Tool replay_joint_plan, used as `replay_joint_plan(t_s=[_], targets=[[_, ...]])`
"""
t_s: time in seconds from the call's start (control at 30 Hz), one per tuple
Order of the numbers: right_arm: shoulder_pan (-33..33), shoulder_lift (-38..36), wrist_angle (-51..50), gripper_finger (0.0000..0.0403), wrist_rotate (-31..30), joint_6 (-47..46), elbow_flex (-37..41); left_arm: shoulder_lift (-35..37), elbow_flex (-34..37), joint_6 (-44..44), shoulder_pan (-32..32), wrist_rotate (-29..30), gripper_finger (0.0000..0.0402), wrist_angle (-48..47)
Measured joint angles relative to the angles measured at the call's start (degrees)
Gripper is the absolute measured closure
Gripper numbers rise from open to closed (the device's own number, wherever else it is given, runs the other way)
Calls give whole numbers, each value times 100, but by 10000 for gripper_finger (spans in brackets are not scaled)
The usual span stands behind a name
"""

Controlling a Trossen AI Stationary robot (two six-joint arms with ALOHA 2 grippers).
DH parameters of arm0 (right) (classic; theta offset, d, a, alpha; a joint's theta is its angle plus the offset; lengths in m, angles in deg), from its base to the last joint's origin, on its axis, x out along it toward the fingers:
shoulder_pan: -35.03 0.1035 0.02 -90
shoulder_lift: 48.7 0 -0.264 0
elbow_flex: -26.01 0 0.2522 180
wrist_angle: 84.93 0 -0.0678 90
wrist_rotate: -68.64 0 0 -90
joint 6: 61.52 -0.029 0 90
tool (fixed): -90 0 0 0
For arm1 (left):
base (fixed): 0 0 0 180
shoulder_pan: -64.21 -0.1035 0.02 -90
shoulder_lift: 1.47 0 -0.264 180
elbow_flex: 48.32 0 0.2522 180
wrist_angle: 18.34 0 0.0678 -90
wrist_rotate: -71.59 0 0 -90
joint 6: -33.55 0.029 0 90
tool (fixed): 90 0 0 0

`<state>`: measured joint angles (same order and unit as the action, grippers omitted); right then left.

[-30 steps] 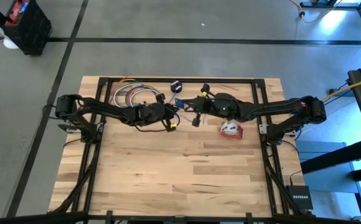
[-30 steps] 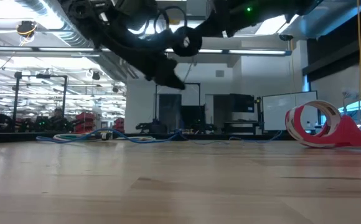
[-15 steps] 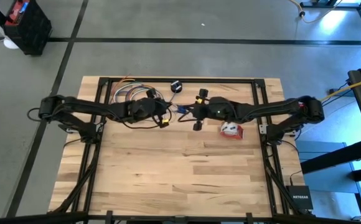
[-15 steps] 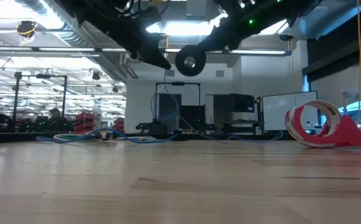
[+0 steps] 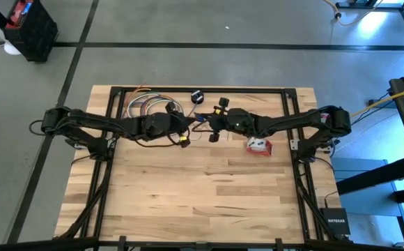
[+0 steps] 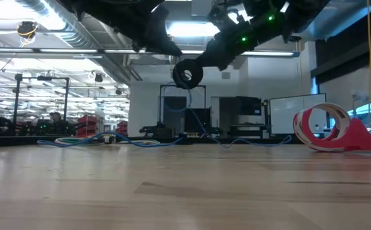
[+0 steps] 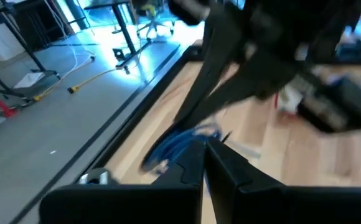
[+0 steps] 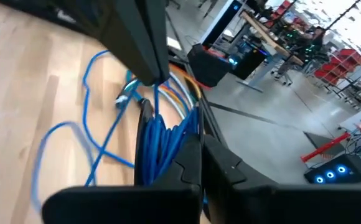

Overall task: Coil cords
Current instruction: Coil the blue wire onto the spool

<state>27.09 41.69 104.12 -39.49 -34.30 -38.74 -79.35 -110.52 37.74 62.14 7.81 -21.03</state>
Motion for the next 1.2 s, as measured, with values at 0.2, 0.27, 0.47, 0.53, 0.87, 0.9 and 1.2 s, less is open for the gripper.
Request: replay_joint_plan(t_s=[0.2, 0.27, 0.47, 0.53, 0.87, 0.9, 1.2], targets=[[0, 210, 5, 400, -50, -165, -66, -238, -17, -243, 48, -602, 400, 889], [-4, 185, 130, 400, -65, -355, -150, -419, -11, -246, 47, -834, 400, 1081], [0, 189, 56, 400, -37, -476, -182, -462, -17, 114, 114, -957, 401, 961], [0, 176, 66, 400, -37, -476, -185, -281, -4, 201, 151, -954, 401, 633], [2, 177, -36, 400, -34, -463, -186, 393, -11, 260, 163, -383, 381, -1365], [2, 177, -31, 400, -33, -463, -186, 358, 21, 236, 104, -359, 370, -1398], [2, 177, -38, 400, -33, -448, -186, 267, 369, 384, -650, 164, 257, -1489]])
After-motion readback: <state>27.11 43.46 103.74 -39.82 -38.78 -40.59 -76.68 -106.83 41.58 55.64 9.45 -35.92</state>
